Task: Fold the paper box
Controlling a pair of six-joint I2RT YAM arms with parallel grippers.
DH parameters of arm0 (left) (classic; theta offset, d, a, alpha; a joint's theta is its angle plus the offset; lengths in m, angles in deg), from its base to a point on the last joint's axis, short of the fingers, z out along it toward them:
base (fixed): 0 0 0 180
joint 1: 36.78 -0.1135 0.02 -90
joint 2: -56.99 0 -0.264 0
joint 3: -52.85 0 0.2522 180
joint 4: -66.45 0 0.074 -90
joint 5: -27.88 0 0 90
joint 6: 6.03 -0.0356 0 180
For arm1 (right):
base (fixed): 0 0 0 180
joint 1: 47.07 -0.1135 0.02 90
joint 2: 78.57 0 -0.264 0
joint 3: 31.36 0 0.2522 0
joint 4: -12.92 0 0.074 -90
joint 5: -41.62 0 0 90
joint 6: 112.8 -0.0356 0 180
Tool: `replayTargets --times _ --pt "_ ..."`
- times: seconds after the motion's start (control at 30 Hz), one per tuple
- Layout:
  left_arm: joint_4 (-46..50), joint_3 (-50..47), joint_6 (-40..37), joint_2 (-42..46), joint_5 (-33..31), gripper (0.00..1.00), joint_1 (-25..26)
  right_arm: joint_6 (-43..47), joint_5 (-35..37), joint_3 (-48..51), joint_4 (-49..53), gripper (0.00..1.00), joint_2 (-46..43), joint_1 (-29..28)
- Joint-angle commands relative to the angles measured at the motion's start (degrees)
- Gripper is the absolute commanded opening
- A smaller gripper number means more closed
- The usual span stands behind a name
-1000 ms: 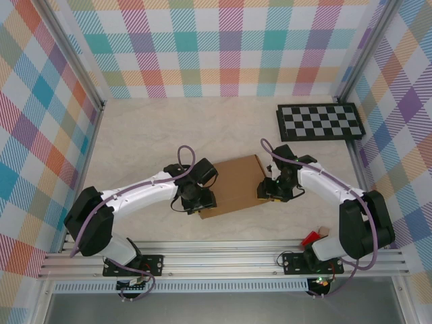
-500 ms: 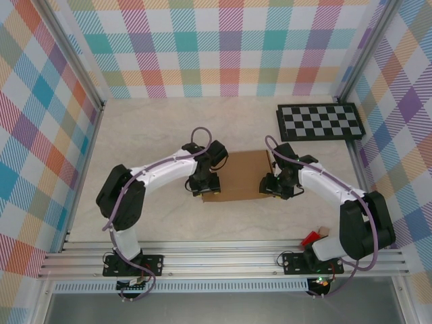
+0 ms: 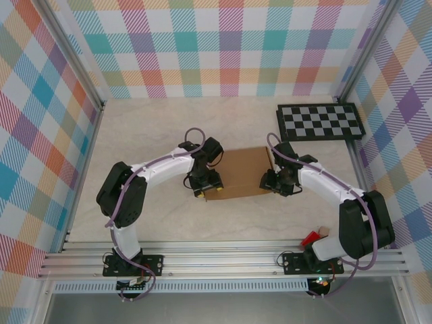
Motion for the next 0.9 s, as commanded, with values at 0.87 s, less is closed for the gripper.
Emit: replayTargets --times 0.87 --pt "7.58 7.25 -7.94 4.62 -3.23 0.61 5.06 0.33 -3.40 -2.68 -1.67 0.48 0.90 -1.14"
